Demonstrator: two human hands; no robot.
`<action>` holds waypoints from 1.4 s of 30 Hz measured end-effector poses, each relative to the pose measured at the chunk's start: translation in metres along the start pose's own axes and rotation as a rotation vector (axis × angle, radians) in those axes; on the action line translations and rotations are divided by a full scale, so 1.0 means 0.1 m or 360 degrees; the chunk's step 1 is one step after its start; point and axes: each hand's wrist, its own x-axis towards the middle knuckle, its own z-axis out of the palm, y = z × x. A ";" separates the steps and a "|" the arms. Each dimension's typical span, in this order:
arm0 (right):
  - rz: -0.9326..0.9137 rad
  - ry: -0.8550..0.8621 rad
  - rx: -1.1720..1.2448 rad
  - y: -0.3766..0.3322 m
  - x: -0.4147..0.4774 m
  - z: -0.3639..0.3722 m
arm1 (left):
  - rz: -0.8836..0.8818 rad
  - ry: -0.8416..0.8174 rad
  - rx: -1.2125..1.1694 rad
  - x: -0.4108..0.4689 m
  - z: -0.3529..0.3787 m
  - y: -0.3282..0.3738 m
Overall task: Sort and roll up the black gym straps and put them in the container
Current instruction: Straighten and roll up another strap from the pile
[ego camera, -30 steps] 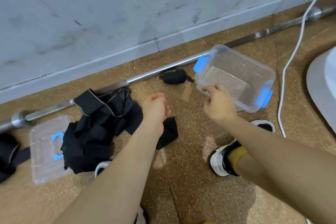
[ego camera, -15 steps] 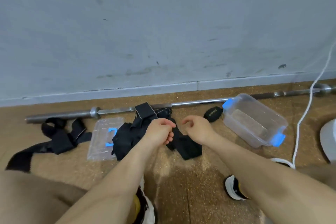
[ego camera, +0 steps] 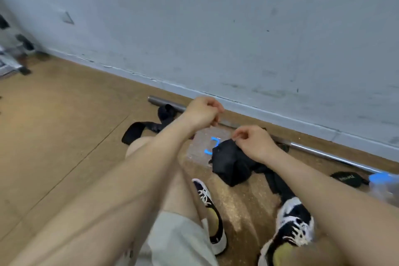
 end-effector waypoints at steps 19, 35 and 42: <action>-0.0122 -0.0892 -0.0482 -0.31 2.36 2.21 | -0.0693 0.0063 0.0715 1.21 -1.27 -2.96; 0.0334 -0.0786 0.0424 0.41 3.64 3.23 | -0.0814 0.0539 -0.0655 2.78 -0.58 -3.83; -0.0269 -0.0606 -0.0337 0.49 3.88 3.14 | -0.0270 0.0747 -0.1501 2.33 -1.12 -3.29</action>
